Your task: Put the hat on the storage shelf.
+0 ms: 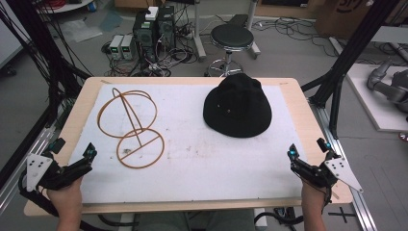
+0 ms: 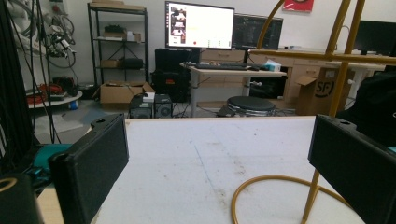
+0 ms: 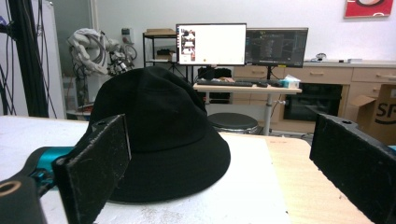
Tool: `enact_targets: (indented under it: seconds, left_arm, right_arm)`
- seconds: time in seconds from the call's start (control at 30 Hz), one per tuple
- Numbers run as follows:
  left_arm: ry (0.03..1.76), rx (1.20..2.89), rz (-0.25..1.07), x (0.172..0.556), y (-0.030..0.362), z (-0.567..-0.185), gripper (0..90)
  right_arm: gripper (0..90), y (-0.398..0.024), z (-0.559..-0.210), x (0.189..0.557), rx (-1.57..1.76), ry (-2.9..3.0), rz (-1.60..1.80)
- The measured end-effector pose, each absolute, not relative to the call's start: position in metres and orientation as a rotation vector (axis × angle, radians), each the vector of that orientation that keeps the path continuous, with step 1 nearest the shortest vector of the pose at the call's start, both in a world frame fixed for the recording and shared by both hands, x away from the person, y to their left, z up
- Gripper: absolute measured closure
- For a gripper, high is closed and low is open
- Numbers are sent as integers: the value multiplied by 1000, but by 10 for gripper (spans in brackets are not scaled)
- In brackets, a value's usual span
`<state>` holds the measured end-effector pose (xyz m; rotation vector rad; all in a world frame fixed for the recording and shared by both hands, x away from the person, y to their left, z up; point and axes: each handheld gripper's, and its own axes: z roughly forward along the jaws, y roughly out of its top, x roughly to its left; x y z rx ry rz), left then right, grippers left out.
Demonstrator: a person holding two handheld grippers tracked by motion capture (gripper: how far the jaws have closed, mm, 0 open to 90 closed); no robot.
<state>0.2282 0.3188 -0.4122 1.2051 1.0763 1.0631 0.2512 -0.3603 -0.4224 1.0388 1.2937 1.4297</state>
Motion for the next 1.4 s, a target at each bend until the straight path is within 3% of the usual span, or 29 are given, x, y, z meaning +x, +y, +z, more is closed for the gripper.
enact_targets:
  seconds: [0.87,1.4]
  left_arm:
    - [1082,1202,1057,230,317,-413,54]
    - [1093,1200,1064,229,319,-414,54]
  right_arm:
    - [52,-344,-388,266,981,1352,1509]
    - [53,-316,-341,305,889,1376,1508]
